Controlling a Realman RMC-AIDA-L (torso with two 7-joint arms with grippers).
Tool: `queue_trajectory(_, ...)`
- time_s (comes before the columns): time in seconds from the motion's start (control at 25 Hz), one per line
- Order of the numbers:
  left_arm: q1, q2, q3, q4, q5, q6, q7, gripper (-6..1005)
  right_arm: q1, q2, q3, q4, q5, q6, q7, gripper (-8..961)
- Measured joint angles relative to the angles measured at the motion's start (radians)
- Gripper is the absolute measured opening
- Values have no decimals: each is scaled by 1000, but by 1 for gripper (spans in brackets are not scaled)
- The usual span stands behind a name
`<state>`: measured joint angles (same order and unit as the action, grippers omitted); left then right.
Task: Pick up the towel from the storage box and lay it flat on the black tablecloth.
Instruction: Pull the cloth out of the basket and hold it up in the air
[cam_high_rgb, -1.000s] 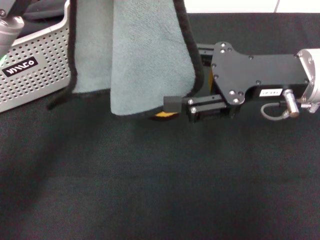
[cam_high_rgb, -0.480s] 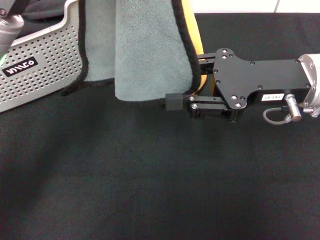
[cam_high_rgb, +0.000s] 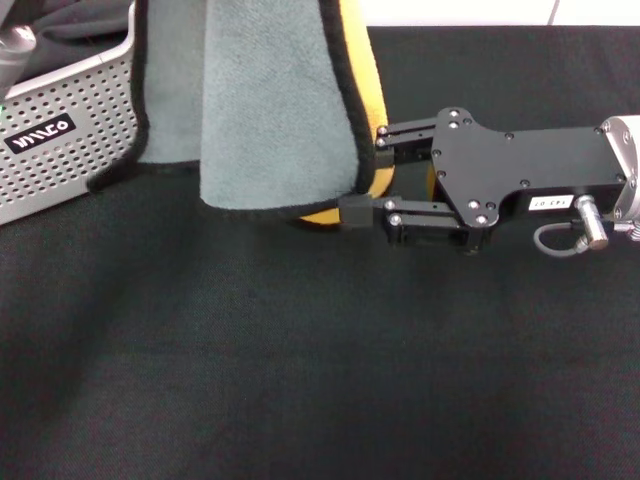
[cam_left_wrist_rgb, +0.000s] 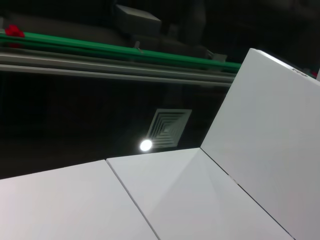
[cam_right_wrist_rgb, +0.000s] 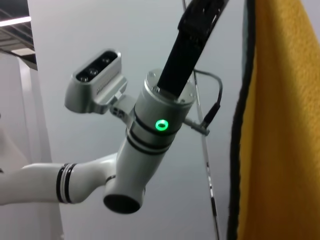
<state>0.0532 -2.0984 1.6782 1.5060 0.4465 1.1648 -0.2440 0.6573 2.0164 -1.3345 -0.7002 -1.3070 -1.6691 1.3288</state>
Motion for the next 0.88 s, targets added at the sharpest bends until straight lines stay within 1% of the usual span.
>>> queue_trajectory(0.12,-3,1,4,0,-16,2,14,12,-1,3,1,-8,-25,2,7,429)
queue_trajectory(0.44,1,0,8,0,-23,4,24,12,2,3,3,-10,-33,23,8,369)
queue_trajectory(0.64,1,0,8,-2,-23,4,33,12,1,1,3,-14,-33,19,7,243)
queue_trajectory(0.88,-1,0,8,-4,-23,4,37,12,-16,1,4,-43,-34,15,3,193)
